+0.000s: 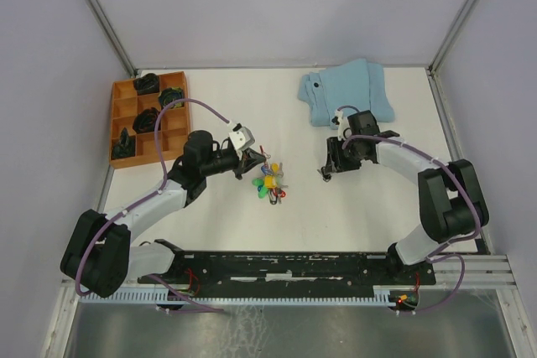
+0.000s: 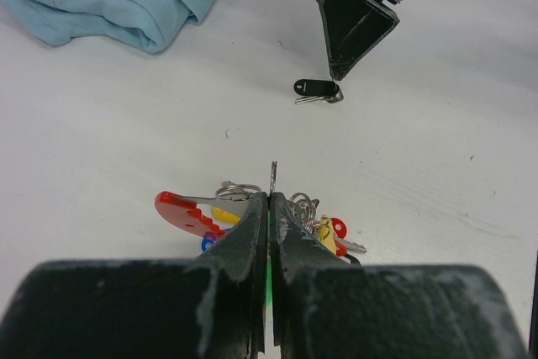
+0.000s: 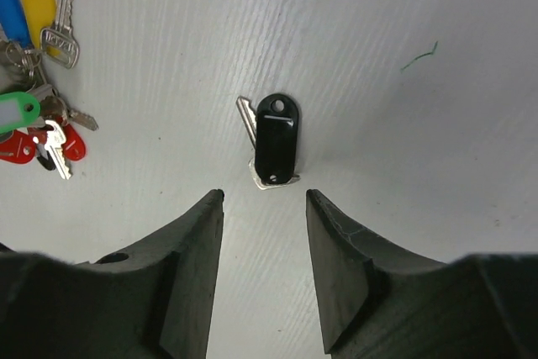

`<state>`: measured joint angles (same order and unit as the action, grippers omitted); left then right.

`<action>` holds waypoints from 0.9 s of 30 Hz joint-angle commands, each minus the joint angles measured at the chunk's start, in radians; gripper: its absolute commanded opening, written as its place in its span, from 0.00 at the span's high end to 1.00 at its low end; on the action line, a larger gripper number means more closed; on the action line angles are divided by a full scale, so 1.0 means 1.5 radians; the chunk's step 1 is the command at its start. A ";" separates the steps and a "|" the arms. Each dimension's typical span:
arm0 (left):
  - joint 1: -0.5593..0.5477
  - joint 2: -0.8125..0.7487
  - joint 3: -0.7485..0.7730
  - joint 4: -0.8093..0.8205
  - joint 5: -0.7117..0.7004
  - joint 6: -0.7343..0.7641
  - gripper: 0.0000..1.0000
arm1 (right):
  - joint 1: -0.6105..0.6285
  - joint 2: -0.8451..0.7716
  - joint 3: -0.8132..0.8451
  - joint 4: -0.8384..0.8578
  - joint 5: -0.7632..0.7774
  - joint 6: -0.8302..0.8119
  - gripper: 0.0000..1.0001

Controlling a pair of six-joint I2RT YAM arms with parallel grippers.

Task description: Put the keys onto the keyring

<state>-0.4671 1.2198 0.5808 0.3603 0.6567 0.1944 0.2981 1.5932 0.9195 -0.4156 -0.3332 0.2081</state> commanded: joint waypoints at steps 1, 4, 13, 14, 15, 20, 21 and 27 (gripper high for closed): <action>-0.002 -0.019 0.012 0.014 0.012 0.028 0.97 | -0.002 0.005 0.047 0.022 0.031 -0.005 0.47; -0.002 -0.019 0.013 0.015 0.012 0.028 0.97 | -0.001 0.040 0.067 0.013 -0.004 -0.009 0.48; -0.003 -0.020 0.012 0.014 0.011 0.028 0.97 | 0.002 0.069 0.067 -0.017 -0.068 -0.009 0.52; -0.003 -0.021 0.012 0.014 0.011 0.028 0.97 | 0.004 0.070 0.067 -0.020 -0.071 -0.009 0.52; -0.003 -0.021 0.012 0.014 0.011 0.028 0.97 | 0.006 0.072 0.066 -0.023 -0.073 -0.008 0.52; -0.004 -0.022 0.012 0.014 0.010 0.030 0.97 | 0.023 0.063 0.053 -0.032 -0.070 -0.003 0.54; -0.004 -0.023 0.012 0.014 0.010 0.029 0.97 | 0.027 0.059 0.048 -0.032 -0.068 -0.001 0.54; -0.005 -0.023 0.012 0.015 0.009 0.029 0.97 | 0.062 0.032 0.028 -0.030 -0.033 0.009 0.54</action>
<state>-0.4690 1.2140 0.5808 0.3595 0.6567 0.1944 0.3599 1.6970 0.9787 -0.4622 -0.4152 0.2119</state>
